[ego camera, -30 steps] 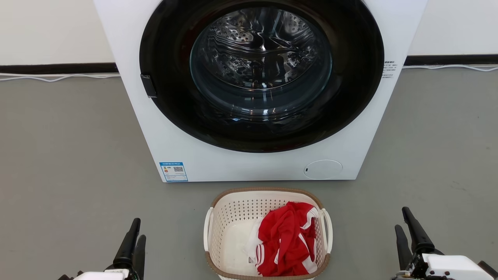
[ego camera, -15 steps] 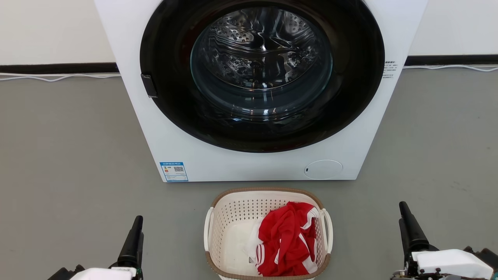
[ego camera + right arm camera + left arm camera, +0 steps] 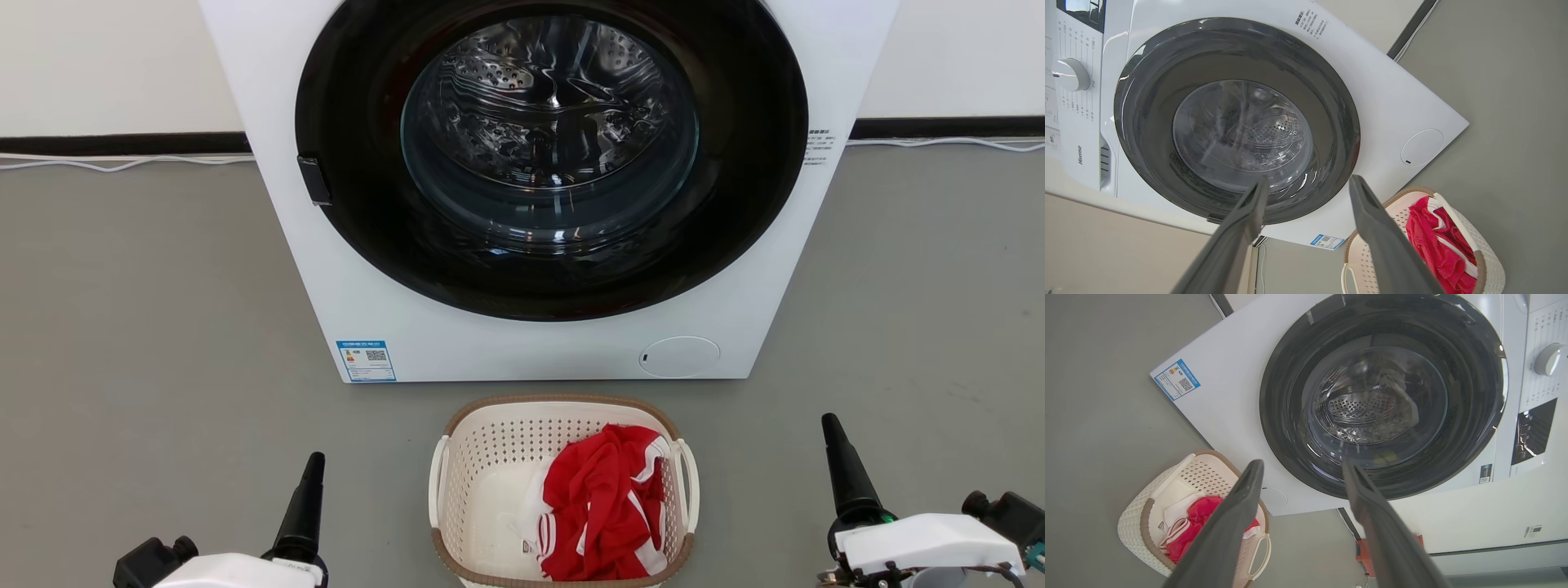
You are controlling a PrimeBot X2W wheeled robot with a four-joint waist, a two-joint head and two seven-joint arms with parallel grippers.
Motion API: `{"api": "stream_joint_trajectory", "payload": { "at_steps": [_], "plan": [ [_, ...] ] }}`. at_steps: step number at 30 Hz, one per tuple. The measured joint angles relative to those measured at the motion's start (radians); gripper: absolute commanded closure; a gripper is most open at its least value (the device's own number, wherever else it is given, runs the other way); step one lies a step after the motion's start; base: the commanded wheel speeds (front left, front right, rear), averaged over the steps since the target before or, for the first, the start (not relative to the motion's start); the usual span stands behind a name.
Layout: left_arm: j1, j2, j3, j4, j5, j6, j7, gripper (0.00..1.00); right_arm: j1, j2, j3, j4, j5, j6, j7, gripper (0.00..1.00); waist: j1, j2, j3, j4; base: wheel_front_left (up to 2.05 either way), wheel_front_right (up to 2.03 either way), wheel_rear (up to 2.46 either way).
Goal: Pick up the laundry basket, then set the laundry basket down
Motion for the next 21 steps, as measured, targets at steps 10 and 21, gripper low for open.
{"api": "stream_joint_trajectory", "payload": {
  "at_steps": [10, 21],
  "plan": [
    [0.000, 0.001, -0.011, 0.011, 0.122, 0.018, -0.026, 0.00, 0.000, -0.004, 0.003, 0.012, -0.160, 0.000, -0.032, 0.00, -0.0001, 0.0000, -0.003, 0.000, 0.00, 0.00, 0.00],
    [0.000, 0.002, -0.021, 0.003, 0.231, 0.022, -0.056, 0.00, 0.000, -0.004, 0.015, 0.015, -0.298, 0.000, -0.062, 0.00, -0.0001, 0.0000, -0.002, 0.001, 0.00, 0.00, 0.00]
  ]
}}
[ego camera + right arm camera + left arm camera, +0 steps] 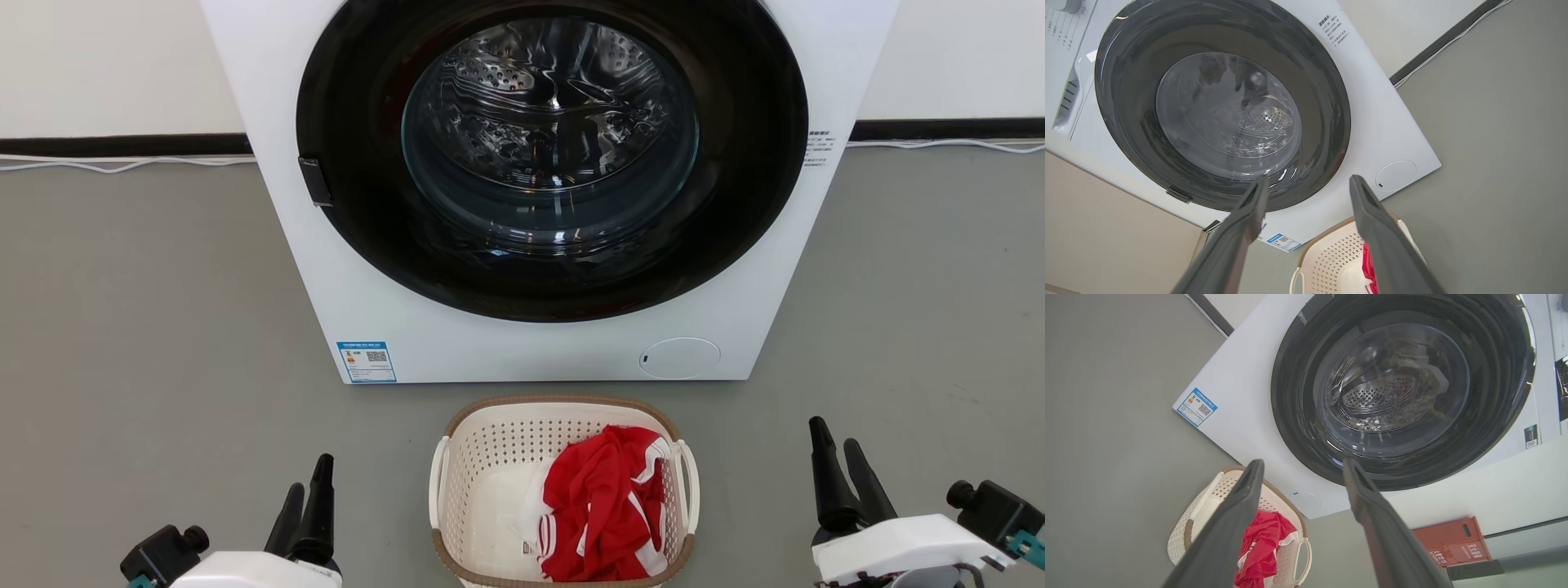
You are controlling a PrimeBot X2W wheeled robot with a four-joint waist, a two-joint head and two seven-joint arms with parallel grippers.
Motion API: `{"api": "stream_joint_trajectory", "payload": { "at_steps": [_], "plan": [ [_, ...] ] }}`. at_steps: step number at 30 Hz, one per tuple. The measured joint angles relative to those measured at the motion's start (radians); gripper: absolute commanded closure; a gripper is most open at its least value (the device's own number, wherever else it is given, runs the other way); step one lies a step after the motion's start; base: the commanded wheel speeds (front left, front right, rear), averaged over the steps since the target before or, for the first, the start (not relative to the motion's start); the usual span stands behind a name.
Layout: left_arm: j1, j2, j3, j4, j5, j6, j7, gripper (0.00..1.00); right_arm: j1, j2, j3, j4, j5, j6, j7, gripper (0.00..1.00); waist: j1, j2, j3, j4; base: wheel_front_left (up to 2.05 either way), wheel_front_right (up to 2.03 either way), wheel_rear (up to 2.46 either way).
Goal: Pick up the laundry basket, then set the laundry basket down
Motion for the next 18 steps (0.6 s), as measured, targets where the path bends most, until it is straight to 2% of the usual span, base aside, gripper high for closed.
{"api": "stream_joint_trajectory", "payload": {
  "at_steps": [18],
  "plan": [
    [0.000, 0.002, -0.028, -0.013, 0.192, 0.010, -0.054, 0.00, 0.000, 0.000, 0.009, -0.001, -0.241, 0.000, -0.053, 0.00, 0.0000, 0.0000, 0.000, -0.002, 0.00, 0.00, 0.00]
  ]
}}
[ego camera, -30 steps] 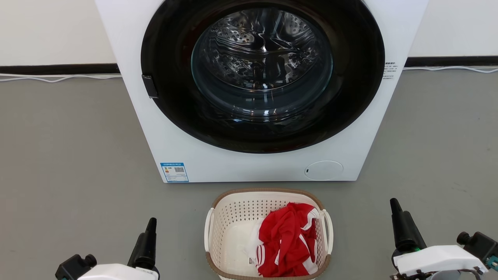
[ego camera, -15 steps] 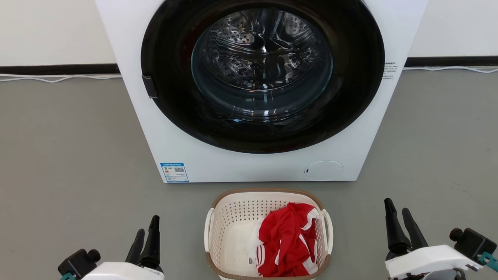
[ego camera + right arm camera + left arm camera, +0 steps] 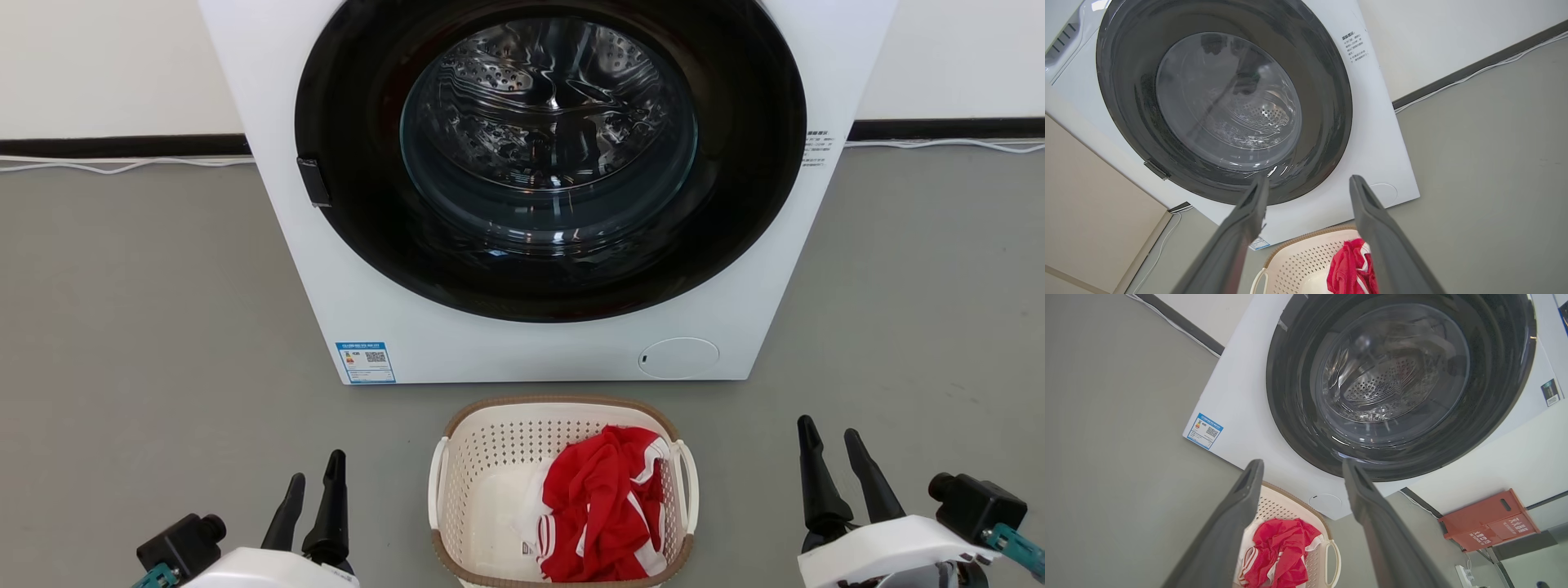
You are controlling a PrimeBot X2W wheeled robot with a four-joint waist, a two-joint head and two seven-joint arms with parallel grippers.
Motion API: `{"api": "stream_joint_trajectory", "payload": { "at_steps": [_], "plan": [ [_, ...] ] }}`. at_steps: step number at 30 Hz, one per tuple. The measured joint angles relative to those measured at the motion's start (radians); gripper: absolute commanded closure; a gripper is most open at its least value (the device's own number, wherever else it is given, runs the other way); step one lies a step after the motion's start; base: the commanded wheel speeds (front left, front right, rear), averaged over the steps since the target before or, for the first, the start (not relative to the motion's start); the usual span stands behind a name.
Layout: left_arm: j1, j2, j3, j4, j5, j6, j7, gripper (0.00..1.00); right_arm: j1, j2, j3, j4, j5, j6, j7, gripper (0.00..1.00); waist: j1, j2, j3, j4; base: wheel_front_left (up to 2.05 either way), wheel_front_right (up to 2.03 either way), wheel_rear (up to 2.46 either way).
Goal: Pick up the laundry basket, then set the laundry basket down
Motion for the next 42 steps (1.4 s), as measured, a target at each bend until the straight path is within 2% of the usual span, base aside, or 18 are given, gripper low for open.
{"api": "stream_joint_trajectory", "payload": {
  "at_steps": [42],
  "plan": [
    [0.014, 0.007, -0.048, -0.027, 0.452, 0.022, -0.118, 0.00, 0.001, -0.002, 0.007, 0.001, -0.514, 0.001, -0.115, 0.00, 0.0000, 0.0000, 0.004, -0.004, 0.00, 0.00, 0.00]
  ]
}}
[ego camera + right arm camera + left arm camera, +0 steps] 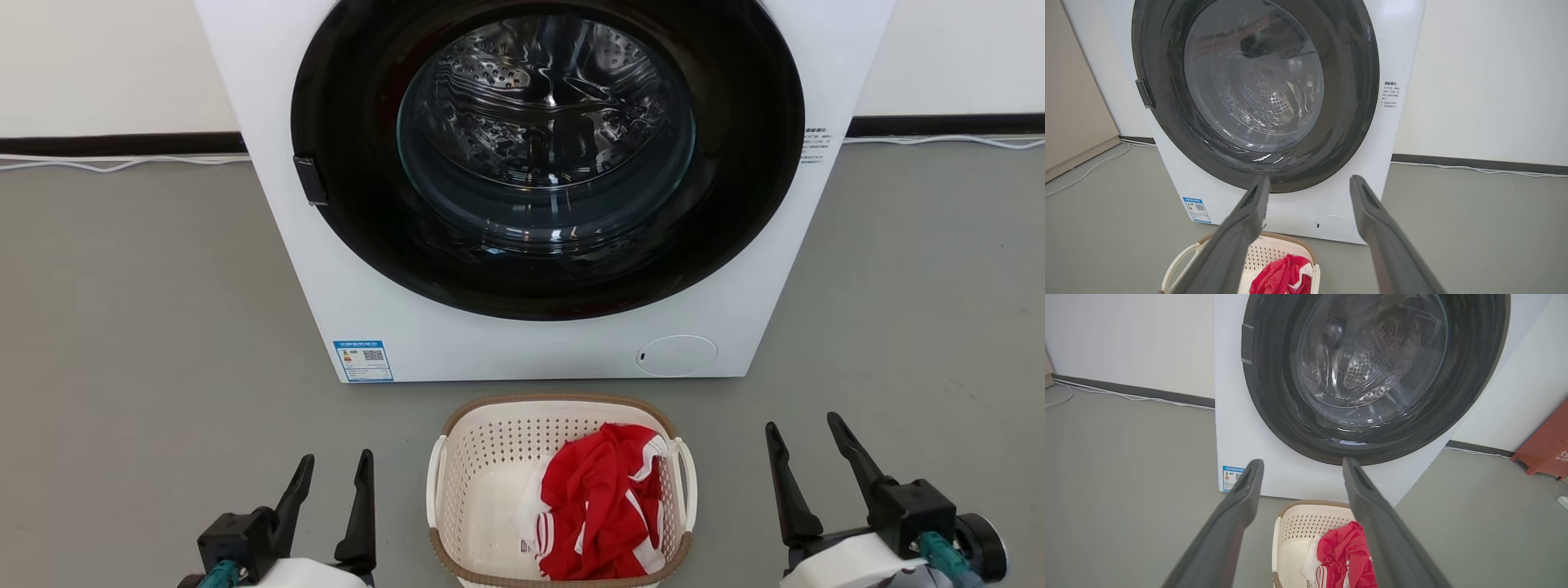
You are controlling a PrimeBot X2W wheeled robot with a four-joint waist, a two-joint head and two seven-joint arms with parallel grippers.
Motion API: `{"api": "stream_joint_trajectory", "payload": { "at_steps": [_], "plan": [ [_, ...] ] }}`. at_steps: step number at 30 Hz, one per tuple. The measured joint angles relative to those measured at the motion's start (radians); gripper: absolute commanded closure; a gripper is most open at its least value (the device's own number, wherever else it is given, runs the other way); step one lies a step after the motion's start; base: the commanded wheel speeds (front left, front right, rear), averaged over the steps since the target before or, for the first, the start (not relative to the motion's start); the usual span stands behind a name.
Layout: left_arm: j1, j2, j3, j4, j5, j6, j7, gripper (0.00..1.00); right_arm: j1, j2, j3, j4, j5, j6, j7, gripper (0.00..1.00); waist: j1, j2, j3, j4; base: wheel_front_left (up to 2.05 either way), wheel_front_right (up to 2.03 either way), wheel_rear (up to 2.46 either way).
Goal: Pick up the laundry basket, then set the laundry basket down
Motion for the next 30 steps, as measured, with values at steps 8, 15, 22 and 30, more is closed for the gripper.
{"api": "stream_joint_trajectory", "payload": {
  "at_steps": [8, 15, 22, 30],
  "plan": [
    [0.000, 0.001, -0.001, -0.002, 0.061, 0.008, -0.009, 0.00, 0.003, -0.001, -0.012, 0.009, -0.058, 0.000, -0.017, 0.00, 0.0000, 0.0000, 0.003, -0.003, 0.00, 0.00, 0.00],
    [0.005, 0.001, 0.000, -0.002, 0.061, 0.008, -0.009, 0.00, 0.008, -0.001, -0.017, 0.020, -0.058, 0.000, -0.017, 0.00, 0.0000, 0.0000, 0.006, -0.007, 0.00, 0.00, 0.00],
    [0.005, 0.001, 0.000, -0.003, 0.061, 0.008, -0.009, 0.00, 0.008, -0.001, -0.024, 0.020, -0.058, 0.000, -0.017, 0.00, 0.0000, 0.0000, 0.016, -0.006, 0.00, 0.00, 0.00],
    [-0.003, 0.002, -0.006, -0.005, 0.061, 0.008, -0.009, 0.00, -0.007, -0.001, -0.031, 0.027, -0.053, 0.000, -0.017, 0.00, 0.0000, 0.0000, 0.066, -0.005, 0.00, 0.00, 0.00]
  ]
}}
